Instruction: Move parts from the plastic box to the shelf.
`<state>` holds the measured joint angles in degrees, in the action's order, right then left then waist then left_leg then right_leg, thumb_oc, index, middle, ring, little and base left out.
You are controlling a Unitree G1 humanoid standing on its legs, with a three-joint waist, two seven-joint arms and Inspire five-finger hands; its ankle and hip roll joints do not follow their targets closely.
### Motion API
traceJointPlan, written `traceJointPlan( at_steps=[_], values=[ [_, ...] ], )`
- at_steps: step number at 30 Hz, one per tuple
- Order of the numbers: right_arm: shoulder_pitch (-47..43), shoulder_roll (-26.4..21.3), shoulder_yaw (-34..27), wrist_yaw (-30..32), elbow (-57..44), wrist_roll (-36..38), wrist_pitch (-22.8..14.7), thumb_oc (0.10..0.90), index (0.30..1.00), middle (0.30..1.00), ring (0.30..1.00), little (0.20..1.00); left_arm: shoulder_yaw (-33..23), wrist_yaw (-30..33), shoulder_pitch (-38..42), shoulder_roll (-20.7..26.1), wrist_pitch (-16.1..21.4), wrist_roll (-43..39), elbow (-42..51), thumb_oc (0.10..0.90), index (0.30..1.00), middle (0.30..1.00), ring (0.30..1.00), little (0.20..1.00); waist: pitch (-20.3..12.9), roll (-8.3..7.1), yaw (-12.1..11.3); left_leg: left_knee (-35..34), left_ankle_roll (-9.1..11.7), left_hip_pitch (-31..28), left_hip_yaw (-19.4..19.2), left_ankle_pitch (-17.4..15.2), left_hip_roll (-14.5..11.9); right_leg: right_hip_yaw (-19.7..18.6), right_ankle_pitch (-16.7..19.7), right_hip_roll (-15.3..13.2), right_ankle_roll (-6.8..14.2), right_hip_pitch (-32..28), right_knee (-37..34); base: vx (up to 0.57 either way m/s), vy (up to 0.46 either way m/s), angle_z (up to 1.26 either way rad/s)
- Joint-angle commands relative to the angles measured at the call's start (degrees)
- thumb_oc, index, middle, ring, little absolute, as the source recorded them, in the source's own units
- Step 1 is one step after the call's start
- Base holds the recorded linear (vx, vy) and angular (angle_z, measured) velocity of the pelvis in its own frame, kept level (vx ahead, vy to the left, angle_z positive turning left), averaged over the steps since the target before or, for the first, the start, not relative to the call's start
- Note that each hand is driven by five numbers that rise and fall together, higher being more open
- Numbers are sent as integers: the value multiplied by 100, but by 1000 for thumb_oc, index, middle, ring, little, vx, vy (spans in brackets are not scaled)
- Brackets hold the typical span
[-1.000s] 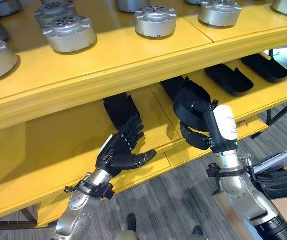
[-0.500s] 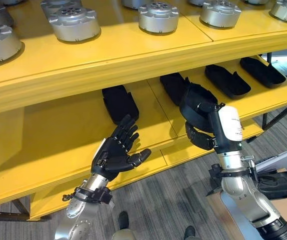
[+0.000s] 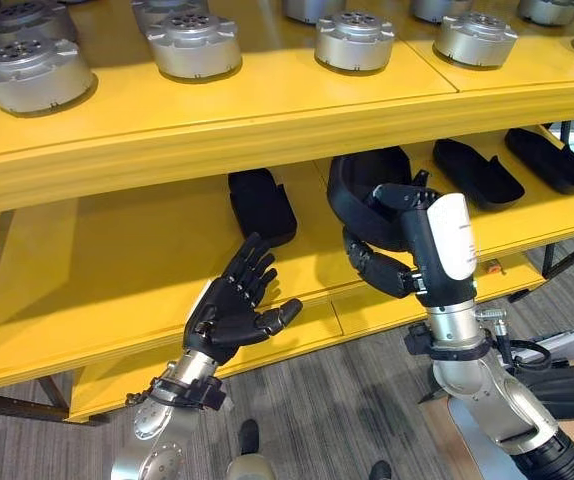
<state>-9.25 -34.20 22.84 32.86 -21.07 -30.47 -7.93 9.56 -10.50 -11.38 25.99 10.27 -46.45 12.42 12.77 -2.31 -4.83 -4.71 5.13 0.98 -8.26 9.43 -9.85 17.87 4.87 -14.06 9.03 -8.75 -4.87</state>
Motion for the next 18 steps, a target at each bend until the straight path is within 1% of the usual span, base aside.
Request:
traceJointPlan(
  at_steps=[1, 8, 13, 16, 18],
  values=[
    [-1155, 10, -150, 651, -646, -263, -454, 400, 300, 300, 300, 300, 186, -24, 569, 101, 654, 97, 539, 900, 1000, 1000, 1000, 1000, -452, 96, -48, -29, 119, -740, -476, -623, -381, 118, -63, -15, 4, 44, -13, 0, 0, 0],
    [-1490, 87, 213, 292, -425, -240, -388, 400, 300, 300, 300, 300, 243, 79, 622, 107, 585, 48, 532, 900, 1000, 1000, 1000, 1000, -425, 123, -141, -29, 109, -755, -386, -599, -356, 164, -113, 6, -49, -22, 20, 13, 25, 3],
    [-1605, 114, 334, 175, -401, -307, -528, 400, 300, 300, 300, 300, 265, 145, 598, 91, 610, -14, 493, 900, 1000, 1000, 1000, 1000, -379, 130, -195, -29, 87, -750, -328, -590, -307, 178, -115, 5, -59, -25, 34, 33, 115, 5],
    [-1806, 159, 478, 25, -377, -344, -646, 400, 300, 300, 300, 300, 333, 181, 607, 77, 687, 49, 468, 900, 1000, 1000, 1000, 1000, -296, 111, -269, 37, -5, -742, -326, -688, -147, 162, -41, -91, 1, 26, 27, 29, 269, 5],
    [-1953, 237, 552, 62, -291, -449, -735, 400, 300, 300, 300, 300, 416, 161, 704, 76, 742, 128, 379, 900, 1000, 1000, 1000, 1000, -231, 86, -311, 148, -99, -674, -315, -798, -9, 121, 39, -197, 85, 78, 15, 13, 291, 9]
  ],
)
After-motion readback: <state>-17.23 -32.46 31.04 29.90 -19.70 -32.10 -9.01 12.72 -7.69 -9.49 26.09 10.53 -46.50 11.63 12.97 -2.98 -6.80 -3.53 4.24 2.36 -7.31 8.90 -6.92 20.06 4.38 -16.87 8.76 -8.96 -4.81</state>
